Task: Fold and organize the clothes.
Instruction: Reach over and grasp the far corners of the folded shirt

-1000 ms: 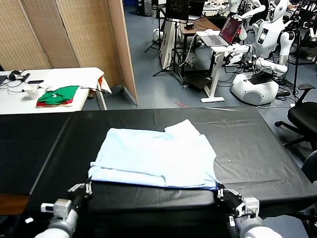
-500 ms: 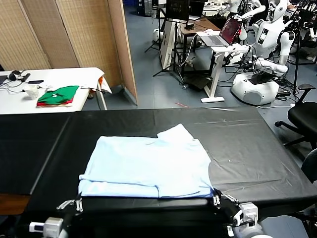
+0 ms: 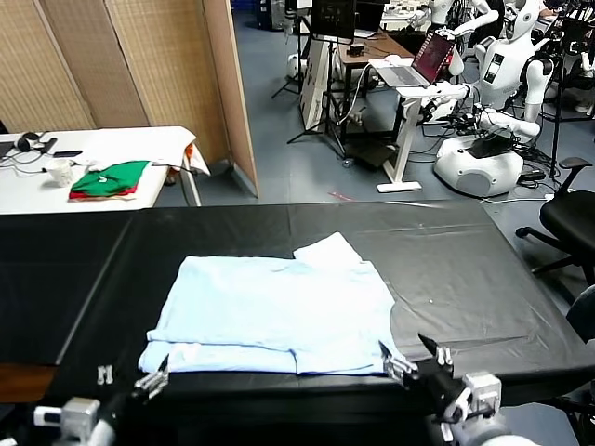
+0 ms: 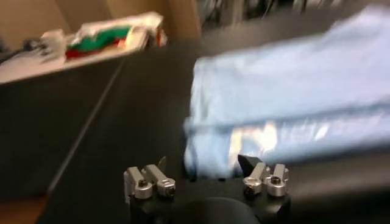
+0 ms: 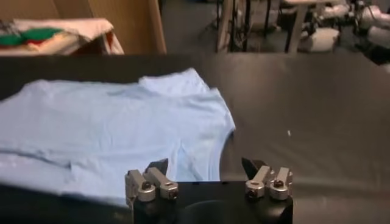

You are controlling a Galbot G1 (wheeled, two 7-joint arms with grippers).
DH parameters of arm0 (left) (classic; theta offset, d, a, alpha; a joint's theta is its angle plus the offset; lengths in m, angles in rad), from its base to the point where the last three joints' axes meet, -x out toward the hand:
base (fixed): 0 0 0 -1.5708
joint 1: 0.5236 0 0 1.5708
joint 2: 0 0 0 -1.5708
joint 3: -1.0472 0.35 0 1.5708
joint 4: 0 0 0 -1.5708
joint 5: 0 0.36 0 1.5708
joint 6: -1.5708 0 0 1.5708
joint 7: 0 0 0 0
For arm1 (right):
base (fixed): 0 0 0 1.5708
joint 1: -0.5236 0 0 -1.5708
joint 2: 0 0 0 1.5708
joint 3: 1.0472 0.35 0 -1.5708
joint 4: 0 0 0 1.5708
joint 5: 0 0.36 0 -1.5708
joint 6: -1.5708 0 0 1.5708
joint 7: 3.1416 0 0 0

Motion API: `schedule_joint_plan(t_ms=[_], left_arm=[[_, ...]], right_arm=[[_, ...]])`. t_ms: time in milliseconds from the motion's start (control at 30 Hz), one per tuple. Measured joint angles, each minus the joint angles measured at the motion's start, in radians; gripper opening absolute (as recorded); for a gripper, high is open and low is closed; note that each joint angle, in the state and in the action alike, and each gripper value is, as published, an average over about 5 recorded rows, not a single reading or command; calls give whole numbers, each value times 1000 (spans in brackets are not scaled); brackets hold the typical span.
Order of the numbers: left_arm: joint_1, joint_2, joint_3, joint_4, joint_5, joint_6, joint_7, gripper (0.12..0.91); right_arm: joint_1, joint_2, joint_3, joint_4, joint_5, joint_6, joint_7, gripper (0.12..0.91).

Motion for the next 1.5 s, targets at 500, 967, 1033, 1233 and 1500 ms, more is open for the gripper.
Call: schedule_joint_plan(t_ms=[500, 967, 1033, 1233, 1500], left_arm=[[-529, 152, 171, 242, -362, 170, -90, 907], [-858, 187, 377, 552, -415, 206, -54, 907], [-887, 184, 394, 582, -415, 211, -51, 907], [-951, 168, 424, 664, -408, 211, -45, 907], [-999, 141, 437, 746, -381, 189, -38, 907]], right_arm=[[496, -31, -240, -418, 106, -71, 42, 907], [765, 47, -378, -725, 41, -74, -17, 907], [788, 60, -390, -755, 30, -74, -25, 907], [841, 99, -420, -827, 7, -74, -36, 907], [874, 126, -434, -891, -1, -74, -39, 907]])
